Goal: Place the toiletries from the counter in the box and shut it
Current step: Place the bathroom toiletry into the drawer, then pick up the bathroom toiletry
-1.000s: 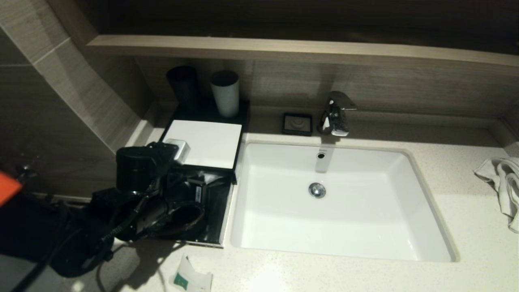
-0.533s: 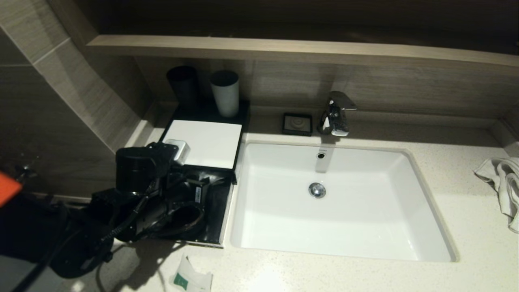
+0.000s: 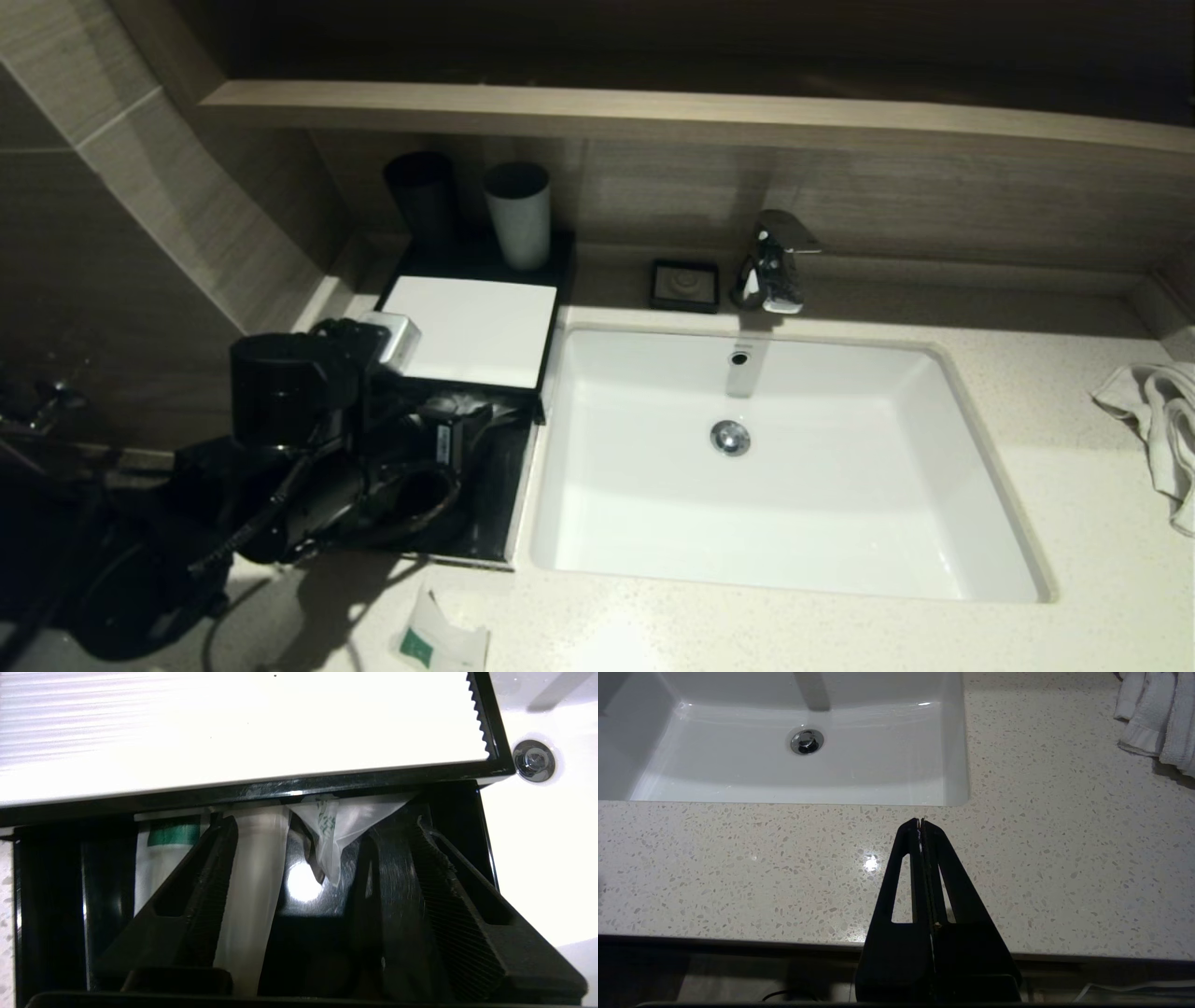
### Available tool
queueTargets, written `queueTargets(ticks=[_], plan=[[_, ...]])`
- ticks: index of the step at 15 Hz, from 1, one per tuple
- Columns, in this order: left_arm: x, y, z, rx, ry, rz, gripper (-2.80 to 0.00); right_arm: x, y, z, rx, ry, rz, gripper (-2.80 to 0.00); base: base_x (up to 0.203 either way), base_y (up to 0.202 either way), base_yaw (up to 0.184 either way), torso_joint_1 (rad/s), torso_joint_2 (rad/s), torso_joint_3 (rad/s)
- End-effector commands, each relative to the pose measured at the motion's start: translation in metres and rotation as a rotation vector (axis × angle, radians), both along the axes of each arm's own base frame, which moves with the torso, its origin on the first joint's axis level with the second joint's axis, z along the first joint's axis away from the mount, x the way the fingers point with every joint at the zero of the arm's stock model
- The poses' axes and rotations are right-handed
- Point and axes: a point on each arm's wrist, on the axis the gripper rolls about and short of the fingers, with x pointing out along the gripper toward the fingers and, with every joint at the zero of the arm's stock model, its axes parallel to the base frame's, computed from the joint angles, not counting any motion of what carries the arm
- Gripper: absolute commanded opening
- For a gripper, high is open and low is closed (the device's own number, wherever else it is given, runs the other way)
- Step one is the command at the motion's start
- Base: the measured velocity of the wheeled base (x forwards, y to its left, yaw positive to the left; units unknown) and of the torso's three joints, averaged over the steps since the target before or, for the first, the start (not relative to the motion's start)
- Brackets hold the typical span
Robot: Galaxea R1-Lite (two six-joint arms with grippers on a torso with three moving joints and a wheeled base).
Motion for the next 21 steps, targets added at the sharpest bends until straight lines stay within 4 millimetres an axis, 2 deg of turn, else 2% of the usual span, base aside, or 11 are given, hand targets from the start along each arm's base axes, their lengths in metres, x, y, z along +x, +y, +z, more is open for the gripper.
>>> queueTargets(ticks=[1,7,8,16,21], plan=[[-0.015,0.007,0.007,-0.013,-0.019,0.001,0.0,0.0,0.0,0.0,0.001,0.002,0.0,-2.8,0.0,0.0,0.0,0.0,0.0,0.0],[-0.056,0.023,0.017,-0.033,-0.052,-0.014,0.0,0.0,0.0,0.0,0.0,0.002,0.0,-2.8,0.0,0.0,0.0,0.0,0.0,0.0],[-0.063,0.024,0.017,-0.033,-0.05,-0.025,-2.8,0.0,0.0,0.0,0.001,0.002,0.0,-2.8,0.0,0.0,0.0,0.0,0.0,0.0],[-0.112,0.047,0.018,-0.005,0.035,-0.03,-2.8,0.0,0.0,0.0,0.0,0.002,0.0,-2.8,0.0,0.0,0.0,0.0,0.0,0.0],[-0.113,0.047,0.008,0.034,0.133,-0.054,-2.8,0.0,0.0,0.0,0.001,0.002,0.0,-2.8,0.0,0.0,0.0,0.0,0.0,0.0]])
